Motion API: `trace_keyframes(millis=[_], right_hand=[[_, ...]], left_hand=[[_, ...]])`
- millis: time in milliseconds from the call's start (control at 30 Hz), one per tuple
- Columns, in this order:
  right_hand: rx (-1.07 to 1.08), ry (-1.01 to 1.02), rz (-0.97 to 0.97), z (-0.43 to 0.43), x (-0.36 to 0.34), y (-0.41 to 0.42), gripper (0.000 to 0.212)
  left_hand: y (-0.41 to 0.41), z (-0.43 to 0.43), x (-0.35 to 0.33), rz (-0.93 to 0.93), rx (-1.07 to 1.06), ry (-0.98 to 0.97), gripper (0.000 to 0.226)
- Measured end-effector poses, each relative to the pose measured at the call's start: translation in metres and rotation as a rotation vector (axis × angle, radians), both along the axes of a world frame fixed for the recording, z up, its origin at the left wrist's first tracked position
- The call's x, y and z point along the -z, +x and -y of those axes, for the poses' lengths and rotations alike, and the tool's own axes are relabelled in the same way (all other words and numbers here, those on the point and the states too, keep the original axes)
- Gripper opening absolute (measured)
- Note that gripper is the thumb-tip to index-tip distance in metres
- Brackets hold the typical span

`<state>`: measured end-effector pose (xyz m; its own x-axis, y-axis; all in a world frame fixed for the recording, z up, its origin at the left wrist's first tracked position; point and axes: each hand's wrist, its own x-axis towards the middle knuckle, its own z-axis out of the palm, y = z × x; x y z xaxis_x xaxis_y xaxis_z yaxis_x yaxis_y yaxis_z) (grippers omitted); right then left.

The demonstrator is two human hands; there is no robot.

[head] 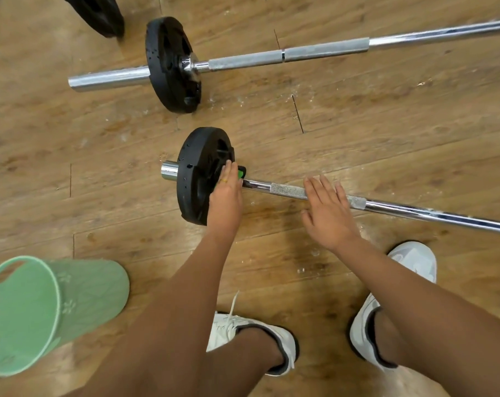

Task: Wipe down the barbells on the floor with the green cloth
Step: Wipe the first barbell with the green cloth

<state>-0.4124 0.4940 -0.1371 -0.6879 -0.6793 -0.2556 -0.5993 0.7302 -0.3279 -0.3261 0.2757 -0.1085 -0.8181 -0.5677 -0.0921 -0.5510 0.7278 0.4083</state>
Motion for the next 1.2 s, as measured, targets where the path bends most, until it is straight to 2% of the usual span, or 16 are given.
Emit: trace_keyframes(millis=[167,333,467,600,767,933,1200], right_hand=[[-0.006,0.008,-0.033,-0.002,0.001,0.005,0.07],[-0.017,0.028,-0.023,-0.004,-0.003,0.012,0.071],[-0.017,0.035,-0.043,-0.006,0.001,0.02,0.073],[-0.043,0.057,-0.048,-0.01,-0.004,0.031,0.075],[-0.047,0.115,-0.021,-0.012,-0.011,0.046,0.079],[-0.022,0.172,0.006,-0.011,-0.019,0.063,0.081],[-0.018,0.178,0.035,-0.019,-0.017,0.088,0.088]], left_hand=[[-0.017,0.023,-0.003,0.06,0.181,-0.005,0.046],[0.025,-0.007,0.011,-0.034,0.022,-0.013,0.052],[0.003,0.018,0.02,0.038,0.243,-0.105,0.056],[0.03,0.007,0.017,0.017,0.172,-0.069,0.054],[0.021,0.02,0.017,0.079,0.25,-0.066,0.05],[0.031,0.005,0.012,0.055,0.115,-0.031,0.047],[0.064,-0.01,-0.001,0.114,0.112,-0.006,0.05]])
